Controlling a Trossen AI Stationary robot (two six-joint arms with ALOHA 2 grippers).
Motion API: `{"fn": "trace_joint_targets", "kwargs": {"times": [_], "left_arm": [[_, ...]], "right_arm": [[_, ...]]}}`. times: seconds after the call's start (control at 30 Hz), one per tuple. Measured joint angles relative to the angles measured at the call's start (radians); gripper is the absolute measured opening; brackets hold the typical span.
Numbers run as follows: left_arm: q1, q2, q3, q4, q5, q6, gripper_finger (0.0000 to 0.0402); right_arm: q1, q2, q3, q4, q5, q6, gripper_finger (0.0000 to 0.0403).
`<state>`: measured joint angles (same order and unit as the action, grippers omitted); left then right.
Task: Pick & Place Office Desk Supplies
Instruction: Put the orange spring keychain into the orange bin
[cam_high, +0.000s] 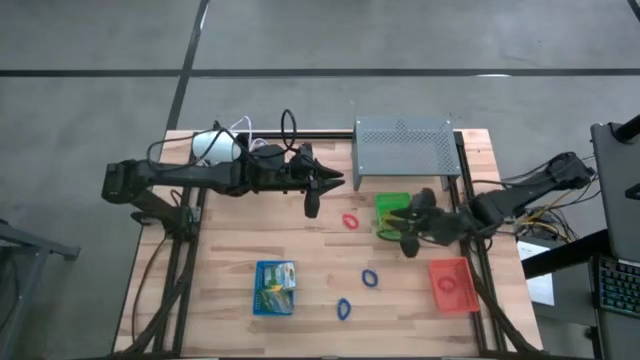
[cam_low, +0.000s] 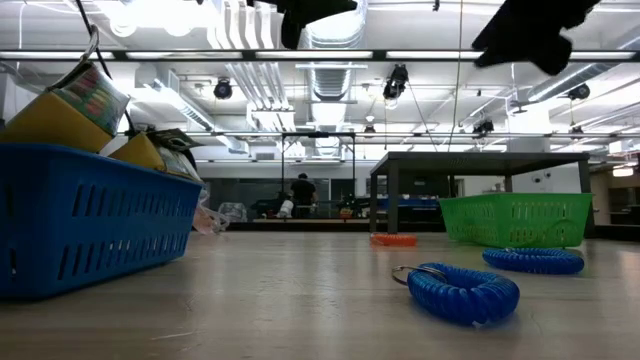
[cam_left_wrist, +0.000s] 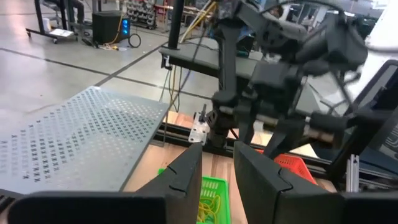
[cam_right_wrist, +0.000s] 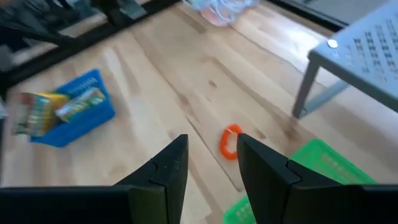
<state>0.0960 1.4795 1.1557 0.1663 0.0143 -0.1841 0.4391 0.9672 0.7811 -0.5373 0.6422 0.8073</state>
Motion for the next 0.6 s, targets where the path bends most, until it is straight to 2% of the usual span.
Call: {"fn": "trace_joint_targets", "kwargs": {"times": [0.13, 0.27, 0.4, 0.53, 0.6], "left_arm": [[0.017, -0.023, 0.000, -0.003, 0.000, 0.000, 0.0098], [0.033, -0.050, 0.000, 0.001, -0.005, 0.001, 0.0098], [0.051, -0.068, 0.000, -0.003, -0.008, 0.001, 0.0098], [0.055, -0.071, 0.000, -0.007, -0.008, 0.001, 0.0098], [0.055, -0.071, 0.000, -0.011, -0.008, 0.001, 0.0098]], "right_arm": [[-0.074, 0.063, -0.001, 0.005, -0.051, -0.028, 0.0132], [-0.126, 0.146, -0.001, 0.084, -0.136, -0.135, 0.0132], [-0.162, 0.237, 0.000, 0.163, -0.224, -0.363, 0.0132], [-0.196, 0.314, 0.013, 0.156, -0.320, -0.633, 0.0132], [-0.214, 0.347, 0.020, 0.154, -0.358, -0.715, 0.0132]]}}
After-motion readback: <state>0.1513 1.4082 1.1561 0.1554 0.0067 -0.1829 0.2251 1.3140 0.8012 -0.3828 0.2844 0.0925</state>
